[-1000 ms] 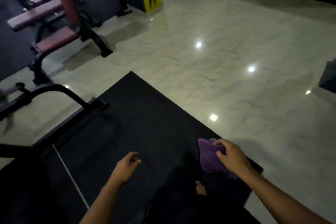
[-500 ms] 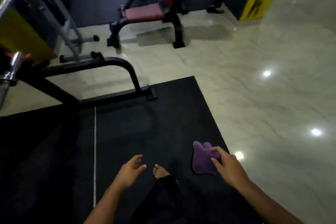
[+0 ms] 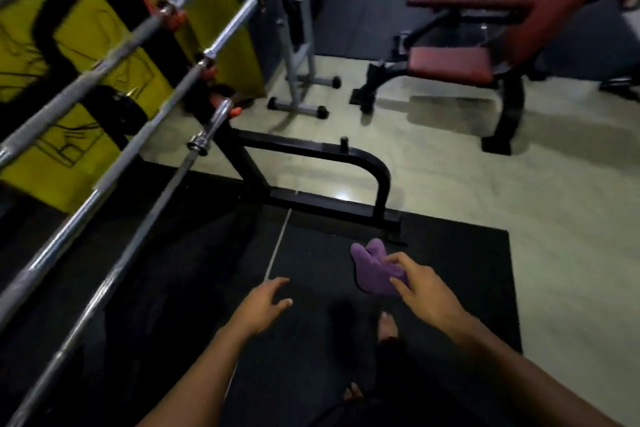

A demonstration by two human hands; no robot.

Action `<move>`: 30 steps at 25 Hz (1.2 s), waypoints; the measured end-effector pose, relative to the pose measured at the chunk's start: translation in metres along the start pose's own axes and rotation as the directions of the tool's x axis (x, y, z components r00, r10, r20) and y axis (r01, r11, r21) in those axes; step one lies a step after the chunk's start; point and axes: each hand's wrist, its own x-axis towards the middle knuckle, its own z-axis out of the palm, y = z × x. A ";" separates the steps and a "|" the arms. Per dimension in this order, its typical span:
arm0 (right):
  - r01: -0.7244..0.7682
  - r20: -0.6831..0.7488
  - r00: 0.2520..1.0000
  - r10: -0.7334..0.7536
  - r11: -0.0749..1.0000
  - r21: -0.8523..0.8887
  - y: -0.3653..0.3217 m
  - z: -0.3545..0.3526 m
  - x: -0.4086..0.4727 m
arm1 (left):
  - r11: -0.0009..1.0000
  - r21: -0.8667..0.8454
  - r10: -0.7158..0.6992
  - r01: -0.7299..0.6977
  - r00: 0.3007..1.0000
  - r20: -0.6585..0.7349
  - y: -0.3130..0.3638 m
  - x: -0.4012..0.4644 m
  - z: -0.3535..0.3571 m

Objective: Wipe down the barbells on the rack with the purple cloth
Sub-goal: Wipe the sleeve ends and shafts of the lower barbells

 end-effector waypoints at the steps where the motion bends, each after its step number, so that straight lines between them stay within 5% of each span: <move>1: 0.047 0.028 0.999 -0.047 0.999 -0.014 -0.011 -0.005 0.028 | 1.000 0.008 -0.004 0.004 1.000 -0.029 -0.004 0.012 -0.012; 9: 0.345 0.186 0.919 -0.347 0.937 0.046 -0.108 -0.053 0.247 | 0.987 -0.134 0.040 -0.087 0.947 -0.318 0.006 0.101 -0.140; 16: 0.621 0.269 0.718 -0.642 0.765 0.171 -0.242 -0.110 0.384 | 0.964 0.019 0.253 -0.264 0.895 -0.367 0.075 0.164 -0.293; 20: 0.582 0.036 0.771 -0.636 0.725 0.368 -0.288 -0.117 0.453 | 0.965 -0.066 0.191 -0.254 0.850 -0.492 0.068 0.194 -0.363; 23: 0.472 -0.130 0.873 -0.470 0.750 0.462 -0.315 -0.108 0.485 | 0.959 -0.035 0.221 -0.280 0.823 -0.524 0.062 0.217 -0.415; 26: 0.491 -0.247 0.871 -0.425 0.757 0.431 -0.334 -0.108 0.512 | 0.955 -0.022 0.235 -0.295 0.802 -0.549 0.063 0.249 -0.474; 28: 0.392 -0.160 0.917 -0.364 0.763 0.514 -0.339 -0.104 0.533 | 0.955 -0.006 0.235 -0.297 0.769 -0.595 0.073 0.275 -0.512; 30: 0.008 0.092 0.983 -0.161 0.534 0.846 -0.351 -0.105 0.556 | 0.955 0.007 0.238 -0.298 0.749 -0.619 0.094 0.295 -0.542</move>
